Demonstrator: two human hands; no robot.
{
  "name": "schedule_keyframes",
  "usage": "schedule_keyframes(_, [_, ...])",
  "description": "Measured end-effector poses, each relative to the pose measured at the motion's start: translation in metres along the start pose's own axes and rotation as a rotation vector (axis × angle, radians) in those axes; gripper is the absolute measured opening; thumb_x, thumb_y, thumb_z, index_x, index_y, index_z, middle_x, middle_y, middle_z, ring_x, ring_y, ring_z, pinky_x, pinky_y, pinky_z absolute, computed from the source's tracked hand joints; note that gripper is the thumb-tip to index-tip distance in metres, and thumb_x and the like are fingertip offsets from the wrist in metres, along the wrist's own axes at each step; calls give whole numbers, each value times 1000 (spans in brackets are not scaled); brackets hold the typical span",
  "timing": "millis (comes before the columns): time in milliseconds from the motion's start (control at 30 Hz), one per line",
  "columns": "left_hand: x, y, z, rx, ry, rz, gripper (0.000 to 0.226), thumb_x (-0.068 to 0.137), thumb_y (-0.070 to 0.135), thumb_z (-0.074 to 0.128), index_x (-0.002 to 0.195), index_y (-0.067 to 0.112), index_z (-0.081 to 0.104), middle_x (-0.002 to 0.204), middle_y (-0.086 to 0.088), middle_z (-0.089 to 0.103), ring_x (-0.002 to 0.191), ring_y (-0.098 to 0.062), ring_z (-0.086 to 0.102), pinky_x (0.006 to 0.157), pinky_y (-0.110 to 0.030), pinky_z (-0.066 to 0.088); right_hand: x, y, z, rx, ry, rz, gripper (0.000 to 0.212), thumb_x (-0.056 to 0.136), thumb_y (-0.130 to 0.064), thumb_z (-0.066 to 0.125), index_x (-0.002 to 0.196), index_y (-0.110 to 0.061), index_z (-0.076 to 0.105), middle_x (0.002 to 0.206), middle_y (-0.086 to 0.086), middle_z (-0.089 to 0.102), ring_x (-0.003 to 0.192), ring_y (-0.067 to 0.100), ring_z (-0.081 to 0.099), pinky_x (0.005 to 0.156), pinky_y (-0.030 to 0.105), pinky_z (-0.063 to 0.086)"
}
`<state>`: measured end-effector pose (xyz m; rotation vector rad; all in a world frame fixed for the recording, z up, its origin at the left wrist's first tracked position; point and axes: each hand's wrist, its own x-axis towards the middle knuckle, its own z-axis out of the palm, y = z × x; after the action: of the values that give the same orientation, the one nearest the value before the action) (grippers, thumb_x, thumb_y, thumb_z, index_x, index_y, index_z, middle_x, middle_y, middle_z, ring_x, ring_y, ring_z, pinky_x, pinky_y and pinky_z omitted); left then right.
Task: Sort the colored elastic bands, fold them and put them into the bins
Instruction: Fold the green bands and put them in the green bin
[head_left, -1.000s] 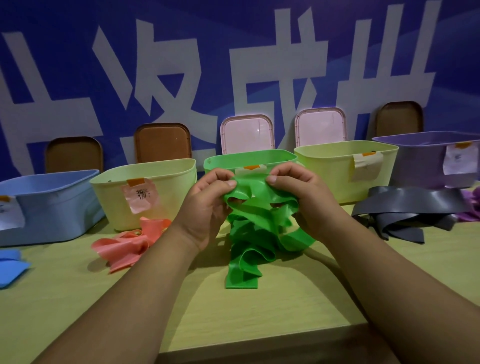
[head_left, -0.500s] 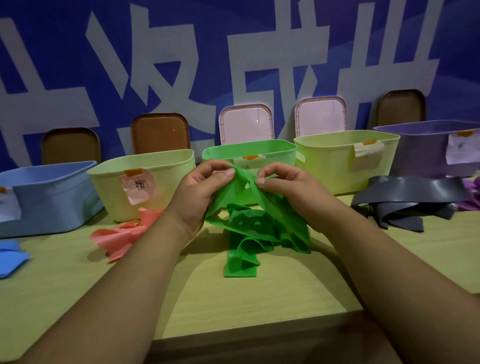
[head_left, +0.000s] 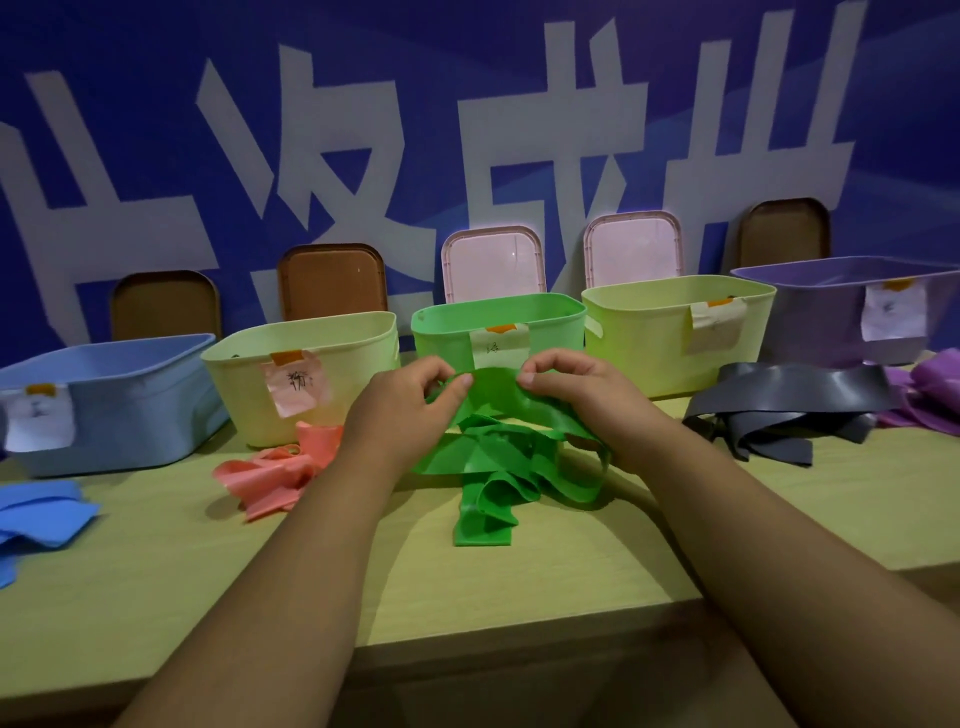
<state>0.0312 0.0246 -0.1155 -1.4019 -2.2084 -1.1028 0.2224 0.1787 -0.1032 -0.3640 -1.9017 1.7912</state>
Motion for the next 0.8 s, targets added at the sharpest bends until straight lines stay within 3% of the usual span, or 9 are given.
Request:
schedule_keyframes(200, [12, 39, -40, 488, -138, 150, 56, 106, 72, 28, 99, 31, 67, 77, 8, 63, 73, -14, 61, 64, -32, 53, -15, -32, -10, -560, 32, 44, 16, 103, -40, 71, 103, -25, 77, 101, 0, 76, 82, 14, 72, 63, 23, 51])
schedule_keyframes(333, [22, 71, -75, 753, -237, 245, 68, 104, 74, 13, 87, 31, 63, 73, 7, 62, 67, -11, 60, 59, -30, 51, -36, -62, -13, -798, -12, 51, 33, 106, -55, 58, 106, -28, 76, 96, -1, 79, 101, 25, 70, 81, 36, 53])
schedule_keyframes(400, [25, 82, -90, 826, -245, 299, 72, 104, 74, 11, 82, 30, 63, 70, 7, 62, 64, -10, 61, 58, -30, 52, -50, -77, -12, -727, -22, 67, 37, 106, -60, 55, 113, -31, 75, 93, -2, 81, 109, 35, 68, 90, 42, 53])
schedule_keyframes(467, [25, 90, -104, 816, -228, 332, 75, 102, 76, 8, 81, 29, 63, 68, 6, 62, 63, -11, 60, 58, -31, 52, -62, -90, -13, -602, -32, 102, 41, 102, -64, 57, 118, -30, 74, 92, -1, 82, 95, 34, 69, 78, 37, 50])
schedule_keyframes(533, [24, 100, -118, 738, -243, 324, 77, 98, 79, 7, 81, 28, 63, 68, 5, 62, 63, -12, 60, 60, -32, 51, -73, -101, -13, -459, -142, 109, 48, 100, -62, 61, 121, -20, 74, 97, 6, 81, 69, 20, 57, 61, 29, 41])
schedule_keyframes(600, [22, 112, -132, 636, -279, 286, 72, 102, 75, 15, 78, 26, 61, 69, 4, 61, 65, -14, 58, 60, -32, 43, -82, -109, -8, -332, -243, 71, 49, 100, -54, 64, 124, -13, 73, 103, 10, 78, 60, 12, 51, 53, 24, 37])
schedule_keyframes(733, [15, 124, -153, 411, -374, 196, 65, 102, 77, 27, 74, 30, 63, 73, 4, 63, 71, -15, 60, 67, -35, 44, -101, -123, 15, -47, -287, 30, 29, 106, -32, 62, 125, -11, 70, 95, 5, 75, 60, 9, 66, 48, 18, 48])
schedule_keyframes(800, [9, 125, -158, 276, -397, 121, 69, 96, 81, 28, 83, 29, 72, 82, 3, 69, 79, -17, 64, 74, -38, 51, -106, -125, 29, 52, -279, 15, 27, 108, -26, 60, 128, -10, 69, 89, 3, 75, 60, 10, 69, 48, 19, 51])
